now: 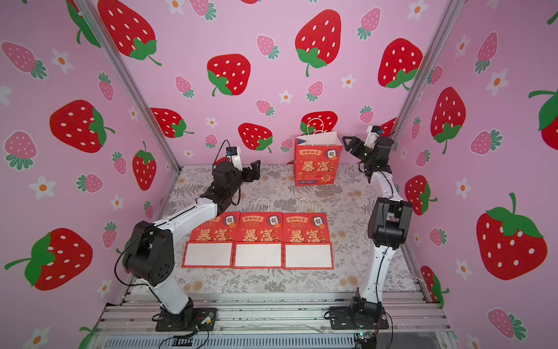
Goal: Put away the paper bag
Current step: Pick up the paper bag from the center of the board.
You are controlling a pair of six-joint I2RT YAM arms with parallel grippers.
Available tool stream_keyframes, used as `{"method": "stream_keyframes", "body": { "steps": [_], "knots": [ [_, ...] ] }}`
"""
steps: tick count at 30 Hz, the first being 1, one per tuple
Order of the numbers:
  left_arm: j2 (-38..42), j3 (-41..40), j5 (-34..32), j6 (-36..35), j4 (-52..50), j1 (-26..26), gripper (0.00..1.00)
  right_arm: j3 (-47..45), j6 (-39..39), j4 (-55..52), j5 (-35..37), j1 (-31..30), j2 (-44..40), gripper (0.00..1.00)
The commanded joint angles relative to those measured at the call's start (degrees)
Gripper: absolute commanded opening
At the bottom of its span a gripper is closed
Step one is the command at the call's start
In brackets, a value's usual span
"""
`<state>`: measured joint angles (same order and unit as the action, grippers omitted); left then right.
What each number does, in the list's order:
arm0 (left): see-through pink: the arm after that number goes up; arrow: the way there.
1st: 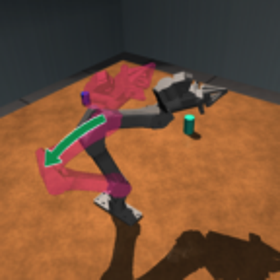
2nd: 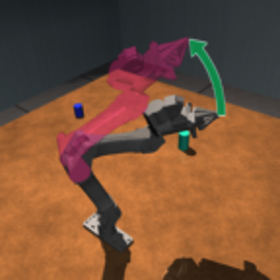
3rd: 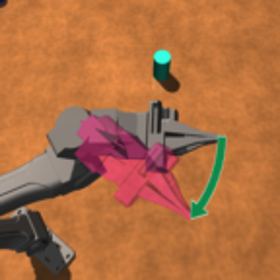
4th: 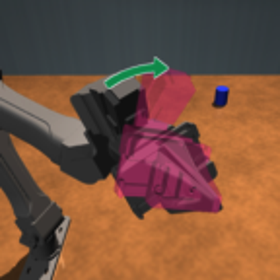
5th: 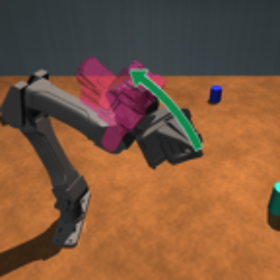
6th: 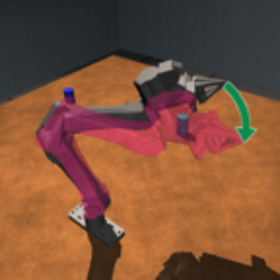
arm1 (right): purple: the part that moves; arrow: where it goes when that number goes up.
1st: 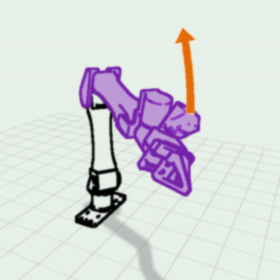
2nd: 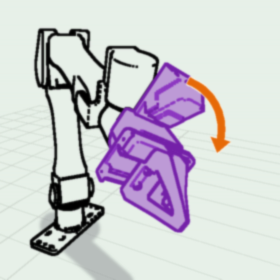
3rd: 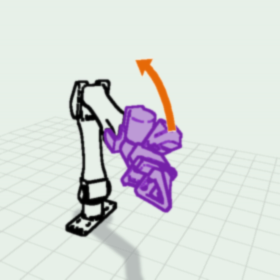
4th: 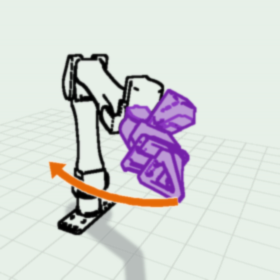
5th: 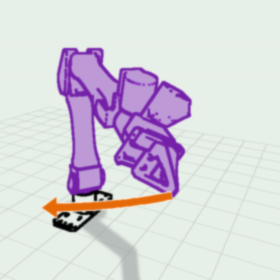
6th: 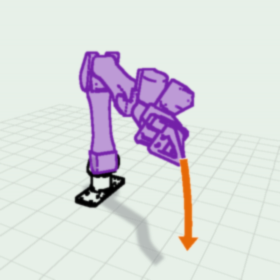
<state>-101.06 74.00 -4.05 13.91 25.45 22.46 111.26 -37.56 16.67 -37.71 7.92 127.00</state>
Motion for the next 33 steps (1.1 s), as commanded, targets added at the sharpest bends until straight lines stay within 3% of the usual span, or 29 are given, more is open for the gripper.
{"method": "stream_keyframes", "body": {
  "steps": [1,8,17,23,28,33],
  "knots": [
    [-0.6,-0.7,4.8,-1.2,4.3,-0.1,0.95,4.6,1.2,-0.5,-5.9,-1.5,0.6,0.81],
    [-0.8,-1.3,8.6,-0.6,4.0,-0.5,0.95,7.0,5.3,-7.4,-10.3,-3.4,1.9,0.83],
    [-2.7,-0.8,10.6,1.4,4.6,-0.5,0.95,-8.1,8.7,-6.2,-10.7,-5.7,-7.6,0.84],
    [-2.3,-1.2,10.4,1.3,4.7,-0.5,0.95,-9.4,17.5,-12.5,-6.0,-7.9,-10.4,0.82],
    [-2.5,-1.2,10.2,1.2,4.6,-0.5,0.95,-7.6,26.3,-18.6,3.5,-11.7,-10.6,0.79],
    [-2.9,-0.9,10.4,1.3,4.3,-0.5,0.95,-5.6,29.4,-20.5,10.9,-13.7,-8.9,0.71]
  ]
}}
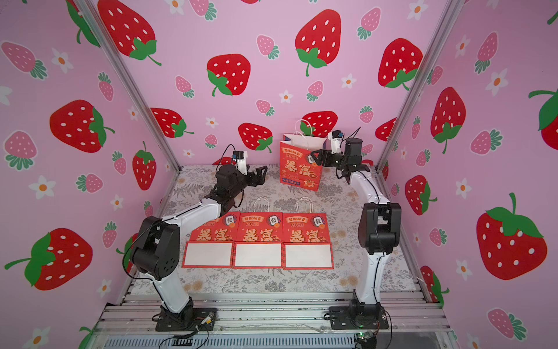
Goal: Put away the paper bag
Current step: Pick up the paper bag from the center of the board.
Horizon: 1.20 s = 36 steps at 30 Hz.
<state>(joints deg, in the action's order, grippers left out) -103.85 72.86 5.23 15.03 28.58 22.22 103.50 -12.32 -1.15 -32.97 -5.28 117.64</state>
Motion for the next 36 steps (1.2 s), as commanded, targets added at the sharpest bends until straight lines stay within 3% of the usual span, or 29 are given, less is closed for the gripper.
{"method": "stream_keyframes", "body": {
  "steps": [1,5,8,11,14,22,26,36],
  "knots": [
    [-0.1,0.2,1.2,0.1,1.2,-0.2,0.95,2.3,4.3,-2.6,7.2,-0.8,0.8,0.69],
    [-0.3,0.3,1.0,0.1,1.0,-0.2,0.95,3.2,4.3,-2.4,10.1,-1.4,1.6,0.59],
    [-0.5,0.4,1.1,0.1,1.0,-0.2,0.95,3.5,4.4,-2.1,11.5,-1.7,1.8,0.43],
    [-0.5,0.5,1.2,0.2,0.8,-0.2,0.95,3.6,4.5,-1.9,12.1,-2.1,1.8,0.21],
    [-0.4,0.5,1.3,0.1,0.6,-0.3,0.95,3.7,4.6,-2.3,12.3,-2.3,1.3,0.11],
    [2.8,0.0,0.8,0.1,-1.0,-0.3,0.95,3.4,4.2,-3.2,10.5,-2.8,-1.8,0.0],
    [6.3,0.2,0.3,1.4,-5.0,-0.8,0.95,3.2,3.4,-5.4,9.0,-3.0,-4.9,0.0],
    [22.6,-3.9,9.3,9.8,-21.9,-3.3,0.94,11.1,4.3,-21.9,-0.9,-3.0,-10.5,0.0]
  ]
}}
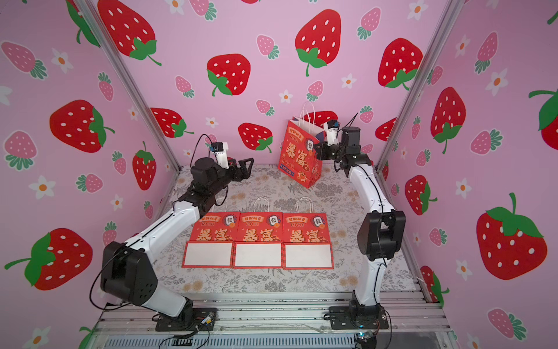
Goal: Put away the paper bag
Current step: Pick up the paper bag from the center of the board.
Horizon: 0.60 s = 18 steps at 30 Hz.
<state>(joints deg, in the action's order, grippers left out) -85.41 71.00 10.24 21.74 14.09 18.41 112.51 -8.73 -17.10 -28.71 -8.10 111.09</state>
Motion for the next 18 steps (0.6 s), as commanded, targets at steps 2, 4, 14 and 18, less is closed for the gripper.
{"method": "stream_keyframes", "body": {
  "steps": [2,4,14,18],
  "knots": [
    [8.0,-4.0,4.5,3.9,-11.1,1.1,0.94,2.2,0.4,-7.2,-7.3,-0.2,-6.1,0.0],
    [12.3,-6.8,3.6,4.6,-13.5,1.8,0.94,2.3,-0.5,-8.5,-10.1,-0.2,-8.3,0.0],
    [33.6,-14.1,1.4,7.5,-27.4,2.8,0.94,-2.4,-6.8,-12.4,-20.3,-2.3,-18.9,0.0],
    [34.1,-8.1,4.5,3.2,-33.5,0.5,0.93,-4.4,-9.2,-13.9,-20.7,-4.0,-21.9,0.0]
  ]
}}
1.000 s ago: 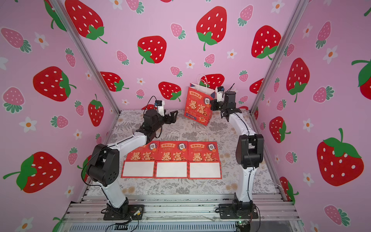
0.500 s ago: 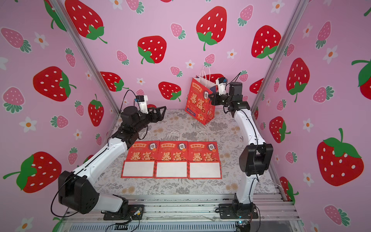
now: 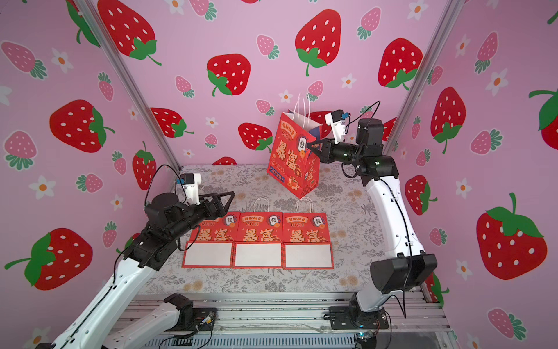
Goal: Put away the paper bag
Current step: Pick up the paper bag from the center of the board, then press the paper bag.
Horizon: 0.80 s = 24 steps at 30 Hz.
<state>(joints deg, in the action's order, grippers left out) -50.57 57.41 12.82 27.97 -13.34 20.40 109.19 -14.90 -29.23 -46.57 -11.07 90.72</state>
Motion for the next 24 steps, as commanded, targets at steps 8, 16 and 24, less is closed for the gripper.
{"method": "stream_keyframes", "body": {
  "steps": [8,16,24],
  "knots": [
    [-6.2,7.7,23.4,2.1,3.1,-11.1,0.96,-6.4,-2.9,-9.2,-9.1,-2.1,-7.2,0.0],
    [-4.0,-1.4,31.0,0.9,8.0,-11.4,0.99,-18.1,-8.6,-1.8,-18.8,-4.0,-13.8,0.0],
    [-5.8,-5.7,39.1,6.5,16.9,-13.1,1.0,-20.9,-11.4,0.3,-24.4,-7.3,-18.7,0.0]
  ]
}}
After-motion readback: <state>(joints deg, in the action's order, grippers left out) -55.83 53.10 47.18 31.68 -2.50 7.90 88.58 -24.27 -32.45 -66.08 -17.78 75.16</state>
